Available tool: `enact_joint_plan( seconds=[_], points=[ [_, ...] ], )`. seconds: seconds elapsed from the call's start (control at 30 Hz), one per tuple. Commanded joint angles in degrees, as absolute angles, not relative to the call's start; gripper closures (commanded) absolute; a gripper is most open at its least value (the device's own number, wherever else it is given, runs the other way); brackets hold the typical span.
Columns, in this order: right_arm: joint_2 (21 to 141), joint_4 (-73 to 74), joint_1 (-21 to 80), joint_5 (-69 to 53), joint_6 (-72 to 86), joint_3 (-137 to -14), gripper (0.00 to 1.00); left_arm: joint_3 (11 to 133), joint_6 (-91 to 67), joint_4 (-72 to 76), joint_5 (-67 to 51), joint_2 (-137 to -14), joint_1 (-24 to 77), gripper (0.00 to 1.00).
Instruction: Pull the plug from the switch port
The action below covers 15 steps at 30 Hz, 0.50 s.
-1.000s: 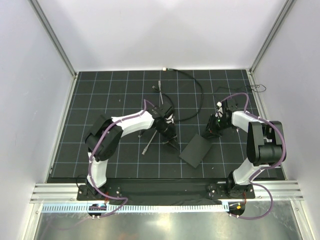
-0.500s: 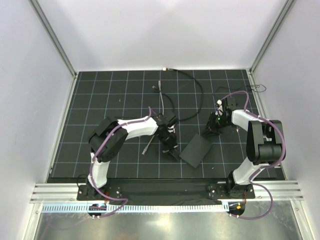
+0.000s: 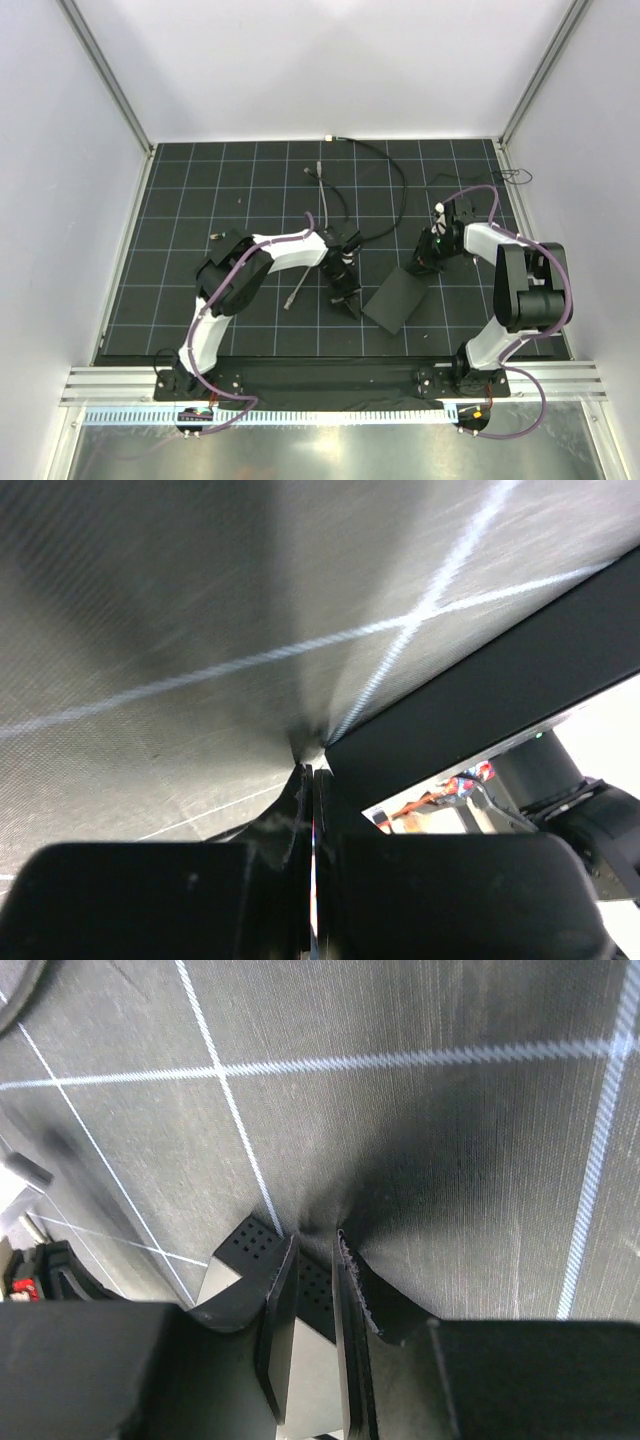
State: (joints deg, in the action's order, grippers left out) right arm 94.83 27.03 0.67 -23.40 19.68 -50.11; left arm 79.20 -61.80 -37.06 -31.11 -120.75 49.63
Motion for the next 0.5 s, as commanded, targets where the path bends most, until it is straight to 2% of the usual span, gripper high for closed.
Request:
enact_joint_plan(
  seconds=[0.0,0.33,0.47],
  points=[
    [92.03,27.42,0.97,-22.67,19.95,-47.82,0.72,85.05,-60.66,-38.13,-28.39,-122.34,49.57,1.0],
    [79.81,31.37,0.88,-17.76,23.47,-41.14,0.71,103.78,-55.55,-47.72,-27.86,-132.44,48.69,1.0],
    [77.69,34.09,-1.23,-15.38,21.89,-42.53,0.7,104.94,-52.48,-50.8,-21.02,-129.92,48.6,1.0]
  ],
)
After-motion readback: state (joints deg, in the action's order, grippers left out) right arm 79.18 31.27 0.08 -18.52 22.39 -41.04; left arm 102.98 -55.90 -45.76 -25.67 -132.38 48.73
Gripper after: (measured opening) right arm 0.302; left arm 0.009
